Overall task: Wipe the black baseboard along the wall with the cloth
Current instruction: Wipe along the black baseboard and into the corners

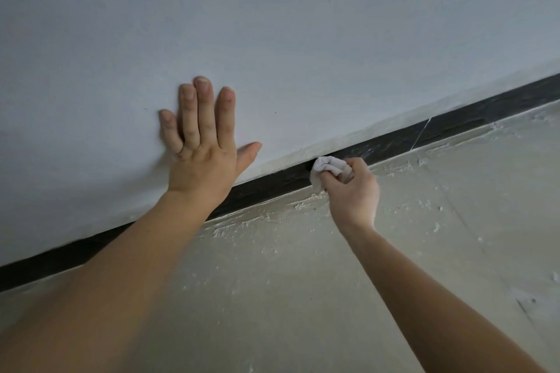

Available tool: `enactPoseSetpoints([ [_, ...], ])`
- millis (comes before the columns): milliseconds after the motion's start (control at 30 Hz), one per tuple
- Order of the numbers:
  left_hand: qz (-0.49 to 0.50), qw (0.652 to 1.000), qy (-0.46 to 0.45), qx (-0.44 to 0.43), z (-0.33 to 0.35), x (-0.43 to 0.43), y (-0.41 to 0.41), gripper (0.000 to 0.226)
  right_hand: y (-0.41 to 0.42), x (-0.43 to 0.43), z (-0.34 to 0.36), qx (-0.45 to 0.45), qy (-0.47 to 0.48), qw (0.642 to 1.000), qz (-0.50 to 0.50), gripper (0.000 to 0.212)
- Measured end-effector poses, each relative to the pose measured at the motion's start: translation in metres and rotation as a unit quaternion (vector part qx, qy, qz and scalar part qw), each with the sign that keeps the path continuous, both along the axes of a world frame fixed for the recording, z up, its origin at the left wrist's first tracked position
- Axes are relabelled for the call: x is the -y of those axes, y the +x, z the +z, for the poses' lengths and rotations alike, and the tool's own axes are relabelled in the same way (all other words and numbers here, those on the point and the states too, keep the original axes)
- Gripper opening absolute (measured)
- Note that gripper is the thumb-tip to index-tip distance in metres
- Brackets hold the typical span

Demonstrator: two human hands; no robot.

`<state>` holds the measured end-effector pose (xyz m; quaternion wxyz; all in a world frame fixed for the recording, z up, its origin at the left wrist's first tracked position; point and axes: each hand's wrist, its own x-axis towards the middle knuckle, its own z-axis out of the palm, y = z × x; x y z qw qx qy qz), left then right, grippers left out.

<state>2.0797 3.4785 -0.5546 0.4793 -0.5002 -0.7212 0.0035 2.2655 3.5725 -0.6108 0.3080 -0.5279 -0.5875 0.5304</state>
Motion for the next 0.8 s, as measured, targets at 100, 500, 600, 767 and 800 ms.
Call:
enactPoseSetpoints([
  [100,-0.005,1.0,0.004,-0.006,0.0,0.0,-0.001,0.106,0.008,-0.011,0.003,0.027,-0.02,0.996,-0.089,0.014],
  [500,-0.006,1.0,0.005,-0.01,-0.001,0.0,0.002,0.102,-0.067,0.078,-0.022,0.023,-0.175,0.98,0.096,0.016],
  [600,-0.004,1.0,0.006,-0.014,0.0,0.0,0.001,0.101,-0.051,0.053,-0.023,0.045,-0.136,0.987,0.068,0.021],
  [767,-0.006,1.0,0.008,-0.013,0.0,0.001,0.0,0.1,-0.019,0.015,-0.024,0.023,-0.136,0.99,-0.042,0.017],
  [800,-0.004,1.0,0.007,-0.01,0.001,0.001,0.0,0.1,-0.014,0.01,-0.024,0.001,-0.15,0.985,-0.088,0.013],
])
